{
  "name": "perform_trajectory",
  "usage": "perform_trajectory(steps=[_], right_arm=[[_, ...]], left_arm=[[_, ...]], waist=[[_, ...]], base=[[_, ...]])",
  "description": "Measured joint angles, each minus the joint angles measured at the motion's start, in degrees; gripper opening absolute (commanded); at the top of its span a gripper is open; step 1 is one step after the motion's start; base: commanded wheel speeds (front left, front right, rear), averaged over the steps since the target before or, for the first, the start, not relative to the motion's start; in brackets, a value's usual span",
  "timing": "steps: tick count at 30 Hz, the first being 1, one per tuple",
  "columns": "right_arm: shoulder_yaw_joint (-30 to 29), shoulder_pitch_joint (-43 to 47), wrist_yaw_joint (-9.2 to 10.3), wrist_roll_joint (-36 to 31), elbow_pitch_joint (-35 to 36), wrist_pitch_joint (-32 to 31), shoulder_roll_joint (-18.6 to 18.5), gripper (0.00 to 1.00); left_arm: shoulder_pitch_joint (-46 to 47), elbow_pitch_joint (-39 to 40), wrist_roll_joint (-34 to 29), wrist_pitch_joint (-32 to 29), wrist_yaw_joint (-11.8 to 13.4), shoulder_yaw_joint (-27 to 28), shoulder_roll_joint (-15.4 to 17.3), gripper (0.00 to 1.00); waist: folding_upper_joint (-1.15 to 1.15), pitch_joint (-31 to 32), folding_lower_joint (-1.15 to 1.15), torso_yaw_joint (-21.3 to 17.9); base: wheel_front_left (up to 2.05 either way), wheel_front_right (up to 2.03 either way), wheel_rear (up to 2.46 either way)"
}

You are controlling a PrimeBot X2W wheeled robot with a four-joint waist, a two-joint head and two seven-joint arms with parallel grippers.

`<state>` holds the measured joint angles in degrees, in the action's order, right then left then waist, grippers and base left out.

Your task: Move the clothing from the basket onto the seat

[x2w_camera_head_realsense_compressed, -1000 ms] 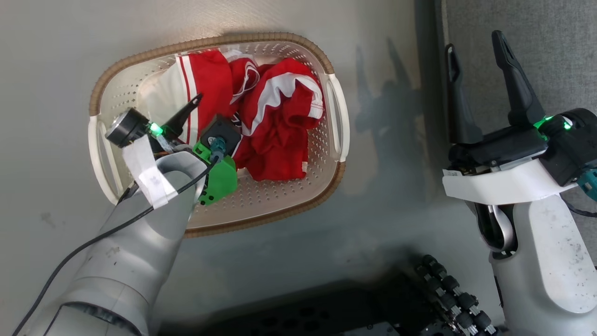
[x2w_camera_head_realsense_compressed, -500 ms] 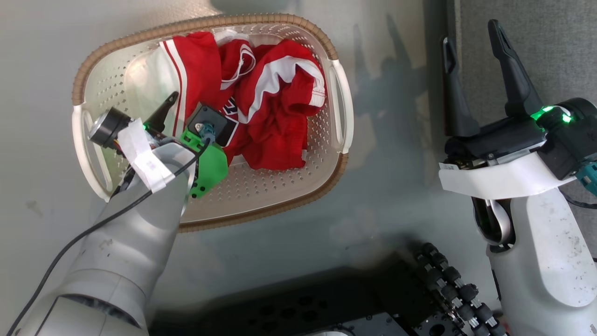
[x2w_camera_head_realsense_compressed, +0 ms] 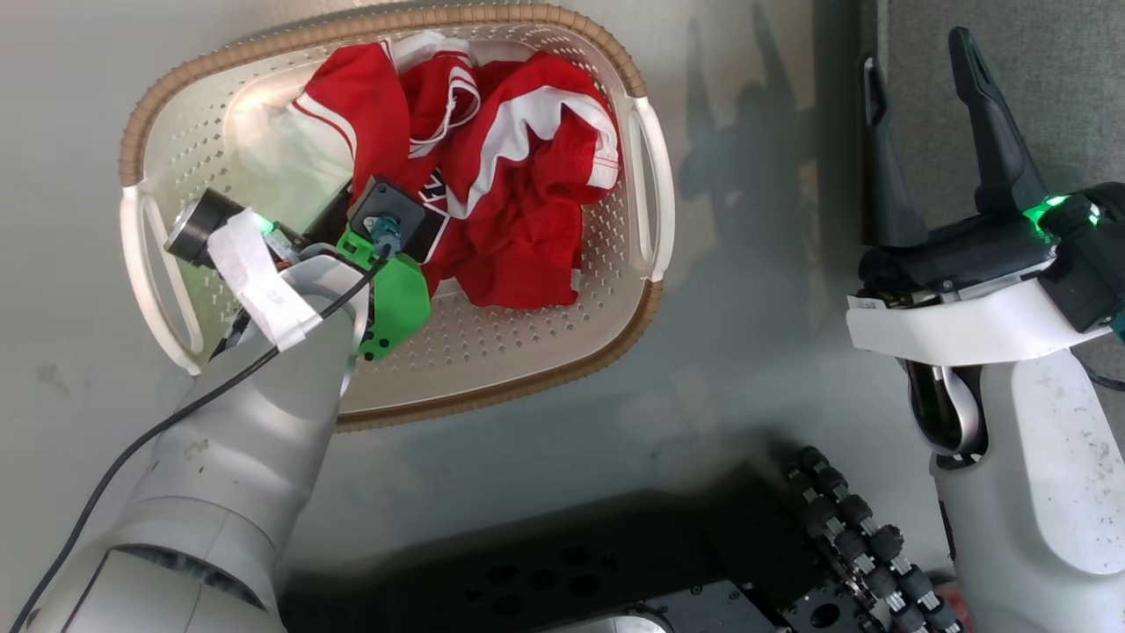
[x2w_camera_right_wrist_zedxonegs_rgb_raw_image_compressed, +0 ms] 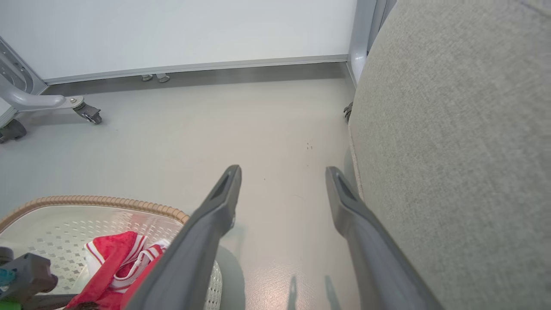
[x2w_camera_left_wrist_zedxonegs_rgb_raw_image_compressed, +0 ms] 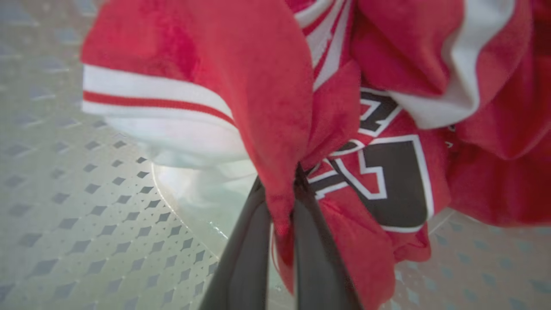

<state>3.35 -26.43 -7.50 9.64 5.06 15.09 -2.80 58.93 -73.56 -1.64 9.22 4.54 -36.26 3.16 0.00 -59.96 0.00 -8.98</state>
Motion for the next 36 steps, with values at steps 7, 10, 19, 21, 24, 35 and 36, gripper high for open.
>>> perform_trajectory(steps=[7, 10, 19, 21, 24, 35, 36], right_arm=[[0.59, -0.06, 0.00, 0.65, -0.79, 0.00, 0.01, 1.00], [0.70, 0.13, 0.00, 0.82, -1.19, 0.00, -0.01, 1.00], [1.29, 4.21, 0.00, 0.44, -3.31, -0.01, 0.01, 1.00], [0.87, 5.60, 0.00, 0.44, -4.03, 0.00, 0.04, 1.00], [0.55, 8.02, 0.00, 0.46, -5.36, 0.00, -0.01, 1.00], [3.07, 15.63, 0.00, 0.47, -10.16, -0.01, 0.01, 1.00], [3.53, 16.17, 0.00, 0.48, -10.54, 0.00, 0.03, 1.00]], left_arm=[[-1.49, 0.08, 3.22, 3.99, -0.76, 1.83, -0.12, 0.00], [-3.83, 0.10, 5.55, 4.94, -1.56, 3.09, -0.21, 0.00], [-11.44, 3.13, 9.27, 5.73, -3.37, 4.32, -0.21, 0.00], [-13.47, 4.49, 9.70, 5.75, -3.47, 4.32, -0.26, 0.00], [-17.19, 7.15, 11.22, 5.80, -3.57, 4.49, -0.27, 0.00], [-28.96, 14.99, 16.35, 5.80, -6.06, 4.83, -0.31, 0.00], [-29.98, 15.66, 17.27, 5.81, -6.97, 4.65, -0.31, 0.00]], waist=[[0.00, 2.89, 0.00, 0.18], [0.00, 4.90, 0.00, 0.21], [0.00, 13.42, 0.00, 0.63], [0.00, 15.64, 0.00, 0.79], [0.00, 19.60, 0.00, 1.12], [0.00, 33.91, 0.00, 1.94], [0.00, 35.35, 0.00, 1.99]], base=[[0.00, 0.00, 0.00], [0.00, 0.00, 0.00], [0.00, 0.00, 0.00], [0.00, 0.00, 0.00], [0.00, 0.00, 0.00], [0.00, 0.00, 0.00], [0.00, 0.00, 0.00]])
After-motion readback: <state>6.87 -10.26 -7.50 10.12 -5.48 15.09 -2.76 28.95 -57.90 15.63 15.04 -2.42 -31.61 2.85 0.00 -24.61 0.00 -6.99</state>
